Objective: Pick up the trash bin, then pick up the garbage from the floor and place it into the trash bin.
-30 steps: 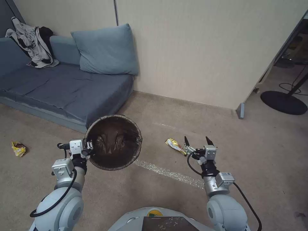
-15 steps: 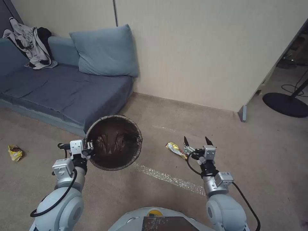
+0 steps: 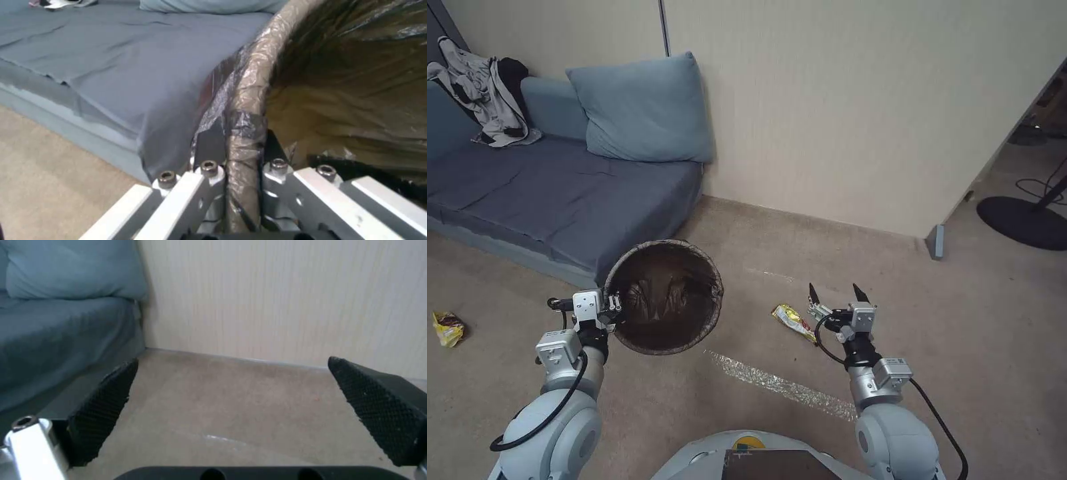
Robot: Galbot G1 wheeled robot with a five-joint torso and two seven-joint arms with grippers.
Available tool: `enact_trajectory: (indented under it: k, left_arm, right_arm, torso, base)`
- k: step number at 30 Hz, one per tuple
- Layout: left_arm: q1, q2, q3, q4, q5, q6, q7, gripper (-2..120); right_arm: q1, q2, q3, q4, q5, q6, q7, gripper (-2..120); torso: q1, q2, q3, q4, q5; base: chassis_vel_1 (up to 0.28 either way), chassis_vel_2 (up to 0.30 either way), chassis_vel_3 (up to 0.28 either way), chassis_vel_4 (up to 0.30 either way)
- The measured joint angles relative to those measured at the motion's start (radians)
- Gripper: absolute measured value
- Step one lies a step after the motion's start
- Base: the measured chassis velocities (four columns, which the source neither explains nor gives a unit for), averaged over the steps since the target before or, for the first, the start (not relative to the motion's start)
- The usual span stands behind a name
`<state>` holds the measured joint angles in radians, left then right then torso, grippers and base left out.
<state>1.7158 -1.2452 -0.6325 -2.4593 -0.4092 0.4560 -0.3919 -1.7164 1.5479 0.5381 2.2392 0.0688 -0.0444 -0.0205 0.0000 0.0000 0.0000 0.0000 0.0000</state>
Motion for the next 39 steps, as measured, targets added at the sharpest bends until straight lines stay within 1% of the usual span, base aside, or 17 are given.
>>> enact_trajectory:
  k: [13, 17, 19, 20, 21, 23, 25, 26, 29, 30, 31, 32, 34, 36, 37, 39]
  left_arm:
    - [0.000, 0.000, -0.002, -0.003, 0.001, -0.004, 0.001, 3]
    - [0.001, 0.002, -0.004, -0.009, -0.001, -0.005, 0.001, 3]
    - [-0.001, 0.011, -0.004, -0.011, -0.007, -0.004, 0.003, 3]
    - [-0.002, 0.017, -0.003, -0.013, -0.011, -0.002, 0.004, 3]
    - [-0.002, 0.017, -0.003, -0.013, -0.011, -0.002, 0.004, 3]
    - [0.000, 0.020, -0.003, -0.017, -0.013, 0.000, 0.008, 3]
    - [0.005, 0.019, -0.005, -0.020, -0.015, 0.000, 0.013, 3]
    - [0.005, 0.019, -0.005, -0.020, -0.015, 0.000, 0.013, 3]
    - [0.018, 0.015, -0.013, -0.031, -0.015, -0.001, 0.014, 3]
    - [0.018, 0.015, -0.013, -0.031, -0.015, -0.001, 0.014, 3]
    - [0.021, 0.015, -0.017, -0.036, -0.015, -0.001, 0.016, 3]
    - [0.024, 0.014, -0.020, -0.040, -0.018, -0.006, 0.020, 3]
    - [0.027, 0.013, -0.022, -0.041, -0.019, -0.012, 0.024, 3]
    - [0.028, 0.013, -0.023, -0.041, -0.019, -0.013, 0.025, 3]
    - [0.033, 0.011, -0.025, -0.042, -0.019, -0.013, 0.025, 3]
    - [0.039, 0.009, -0.027, -0.042, -0.019, -0.014, 0.025, 3]
  right_arm:
    - [-0.006, -0.007, -0.007, 0.004, 0.004, 0.001, 0.014, 100]
    - [0.006, -0.030, -0.002, -0.004, 0.028, -0.015, 0.027, 100]
    - [0.018, -0.068, 0.016, -0.028, 0.037, -0.016, 0.031, 100]
    - [0.032, -0.107, 0.025, -0.054, 0.055, -0.023, 0.041, 100]
    - [0.032, -0.107, 0.025, -0.054, 0.055, -0.023, 0.041, 100]
    - [0.054, -0.175, 0.028, -0.093, 0.088, -0.027, 0.056, 100]
    - [0.085, -0.246, 0.026, -0.138, 0.126, -0.042, 0.059, 100]
    - [0.085, -0.246, 0.026, -0.138, 0.126, -0.042, 0.059, 100]
    - [0.151, -0.336, 0.013, -0.212, 0.181, -0.056, 0.058, 100]
    - [0.151, -0.336, 0.013, -0.212, 0.181, -0.056, 0.058, 100]
    - [0.180, -0.366, 0.008, -0.246, 0.206, -0.062, 0.054, 100]
    - [0.207, -0.394, 0.001, -0.284, 0.225, -0.070, 0.046, 100]
    - [0.237, -0.427, -0.009, -0.336, 0.244, -0.071, 0.023, 100]
    - [0.246, -0.437, -0.012, -0.357, 0.251, -0.071, 0.010, 100]
    - [0.263, -0.458, -0.020, -0.396, 0.274, -0.072, -0.016, 100]
    - [0.281, -0.477, -0.033, -0.433, 0.300, -0.073, -0.037, 100]
  torso:
    - [0.000, 0.000, 0.000, -0.0001, 0.0000]
    - [0.000, 0.000, 0.000, -0.0001, 0.0000]
    - [0.000, 0.000, 0.000, -0.0001, 0.0002]
    - [0.000, 0.000, 0.000, 0.0000, 0.0000]
    - [0.000, 0.000, 0.000, 0.0000, 0.0000]
    - [0.000, 0.000, 0.000, -0.0002, 0.0005]
    - [0.000, 0.000, 0.000, -0.0002, 0.0002]
    - [0.000, 0.000, 0.000, -0.0002, 0.0002]
    - [0.000, 0.000, 0.000, 0.0001, 0.0002]
    - [0.000, 0.000, 0.000, 0.0001, 0.0002]
    - [0.000, 0.000, 0.000, 0.0005, 0.0004]
    - [0.000, 0.000, 0.000, 0.0003, 0.0004]
    - [0.000, 0.000, 0.000, 0.0000, 0.0003]
    - [0.000, 0.000, 0.000, -0.0001, 0.0003]
    - [0.000, 0.000, 0.000, -0.0002, 0.0003]
    - [0.000, 0.000, 0.000, -0.0002, 0.0002]
  base:
    - [-0.071, 0.069, 0.060, -0.068]
    - [-0.048, 0.055, 0.047, -0.030]
    - [0.000, 0.000, 0.000, 0.000]
    - [0.000, 0.000, 0.000, 0.000]
    - [0.000, 0.000, 0.000, 0.000]
    - [0.000, 0.000, 0.000, 0.000]
    - [0.000, 0.000, 0.000, 0.000]
    - [0.000, 0.000, 0.000, 0.000]
    - [0.000, 0.000, 0.000, 0.000]
    - [0.000, 0.000, 0.000, 0.000]
    - [0.000, 0.000, 0.000, 0.000]
    - [0.000, 0.000, 0.000, 0.000]
    - [0.000, 0.000, 0.000, 0.000]
    - [0.000, 0.000, 0.000, 0.000]
    - [0.000, 0.000, 0.000, 0.000]
    - [0.000, 0.000, 0.000, 0.000]
